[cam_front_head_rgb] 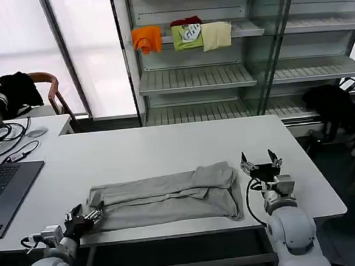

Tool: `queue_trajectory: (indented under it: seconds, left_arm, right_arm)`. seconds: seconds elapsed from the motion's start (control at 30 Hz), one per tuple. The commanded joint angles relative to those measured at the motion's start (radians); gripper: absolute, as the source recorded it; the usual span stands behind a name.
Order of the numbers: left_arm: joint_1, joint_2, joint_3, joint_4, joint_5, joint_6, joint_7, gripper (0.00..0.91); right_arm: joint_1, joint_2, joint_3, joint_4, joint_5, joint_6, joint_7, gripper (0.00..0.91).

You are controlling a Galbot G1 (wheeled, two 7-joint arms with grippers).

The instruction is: Fold and organize the clothes.

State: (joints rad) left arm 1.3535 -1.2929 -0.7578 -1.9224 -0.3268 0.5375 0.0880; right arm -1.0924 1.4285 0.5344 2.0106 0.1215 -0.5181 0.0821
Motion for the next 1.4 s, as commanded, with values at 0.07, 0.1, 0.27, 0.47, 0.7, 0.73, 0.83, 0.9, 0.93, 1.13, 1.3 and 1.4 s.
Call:
queue_trajectory:
  seconds: [0.07,0.1,0.27,0.47,0.7,0.73,0.83,0.9,0.93,1.13,1.3,1.4]
  left_arm:
    - [0.007,-0.016,0.004,-0.005,-0.037,0.02,-0.031,0.01]
    - [0.007,-0.016,0.004,-0.006,-0.048,0.022,-0.034,0.01]
    - [0.008,-0.019,0.009,-0.007,-0.088,0.03,-0.041,0.0]
    - [0.003,-0.029,0.015,-0.005,-0.092,0.01,-0.053,0.0]
    - [-0.002,0.047,-0.111,-0.054,0.105,-0.039,0.027,0.0]
    - [-0.005,0.07,-0.152,-0.057,0.126,-0.036,0.036,0.0]
    - [-0.035,0.197,-0.255,-0.045,0.185,-0.029,0.102,0.0]
    - [-0.057,0.272,-0.319,-0.017,0.205,-0.032,0.155,0.0]
    - [-0.064,0.312,-0.34,0.004,0.234,-0.048,0.171,0.0]
    - [-0.111,0.438,-0.43,0.035,0.336,-0.098,0.217,0.0]
    - [-0.13,0.379,-0.32,-0.157,0.195,0.019,0.186,0.0]
    - [-0.127,0.293,-0.207,-0.267,0.141,0.04,0.155,0.0]
  right_arm:
    - [0.036,0.001,0.016,0.009,0.053,-0.016,0.005,0.907]
    - [0.036,0.002,0.015,0.009,0.053,-0.016,0.005,0.907]
    - [0.045,0.003,0.016,0.0,0.063,-0.021,0.007,0.907]
    - [0.055,0.003,0.014,-0.006,0.076,-0.032,0.012,0.907]
    - [0.051,-0.005,0.016,-0.013,0.088,-0.029,0.004,0.907]
    - [0.052,-0.005,0.016,-0.017,0.091,-0.027,0.002,0.907]
    - [0.062,-0.004,0.012,-0.045,0.092,-0.017,-0.003,0.907]
    - [0.066,-0.001,0.006,-0.065,0.092,-0.015,-0.003,0.907]
    - [0.067,0.001,0.003,-0.071,0.092,-0.014,-0.004,0.907]
    - [0.069,0.002,-0.005,-0.103,0.087,-0.012,-0.003,0.907]
    - [0.065,0.004,-0.007,-0.125,0.08,-0.011,0.001,0.907]
    - [0.057,0.0,-0.004,-0.124,0.075,-0.012,-0.001,0.907]
